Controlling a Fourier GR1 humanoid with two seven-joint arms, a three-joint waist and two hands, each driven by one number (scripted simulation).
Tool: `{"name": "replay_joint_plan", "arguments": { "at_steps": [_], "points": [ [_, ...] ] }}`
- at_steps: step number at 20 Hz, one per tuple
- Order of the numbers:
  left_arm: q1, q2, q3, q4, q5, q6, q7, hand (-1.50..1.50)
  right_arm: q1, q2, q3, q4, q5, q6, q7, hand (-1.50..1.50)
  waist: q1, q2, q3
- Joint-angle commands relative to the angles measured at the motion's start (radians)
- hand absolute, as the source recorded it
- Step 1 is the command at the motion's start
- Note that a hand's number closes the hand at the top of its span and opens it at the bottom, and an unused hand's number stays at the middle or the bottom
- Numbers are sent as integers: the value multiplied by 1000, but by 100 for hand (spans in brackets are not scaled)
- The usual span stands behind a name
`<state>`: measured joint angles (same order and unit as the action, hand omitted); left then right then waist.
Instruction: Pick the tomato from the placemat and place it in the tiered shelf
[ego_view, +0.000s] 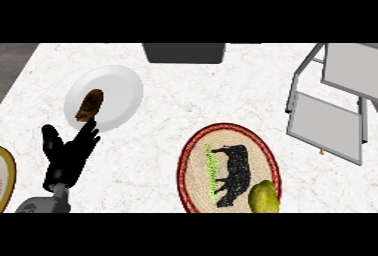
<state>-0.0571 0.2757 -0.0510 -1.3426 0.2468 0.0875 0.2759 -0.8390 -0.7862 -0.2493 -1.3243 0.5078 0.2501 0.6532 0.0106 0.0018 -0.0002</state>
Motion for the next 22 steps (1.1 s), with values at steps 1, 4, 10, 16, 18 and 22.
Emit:
{"name": "replay_joint_plan", "arguments": {
  "at_steps": [1, 4, 10, 16, 18, 22],
  "points": [
    [4, -11, 13, -5, -9, -7, -4, 0, -74, -9, 18, 135, 46, -20, -59, 150, 3, 0, 0],
    [-39, -3, 42, 37, -2, -24, 6, 0, -38, 11, 7, 177, 67, -87, -147, 150, -2, 0, 0],
    [8, -38, 31, 62, -44, -19, -63, 0, 11, 50, -7, 191, 69, -154, -236, 150, -8, -2, 0],
    [15, -19, 56, 2, -25, -54, 2, 0, -68, 5, -6, 285, 80, -95, -272, 150, -2, -1, 0],
    [46, -64, 26, -34, -61, 1, -14, 0, -57, 9, 27, 272, 108, -81, -256, 150, -1, -1, 0],
    [25, -53, 42, 7, -46, -28, -19, 0, -73, 37, -93, 252, 36, -163, -182, 150, -11, -4, 0]
  ]
}}
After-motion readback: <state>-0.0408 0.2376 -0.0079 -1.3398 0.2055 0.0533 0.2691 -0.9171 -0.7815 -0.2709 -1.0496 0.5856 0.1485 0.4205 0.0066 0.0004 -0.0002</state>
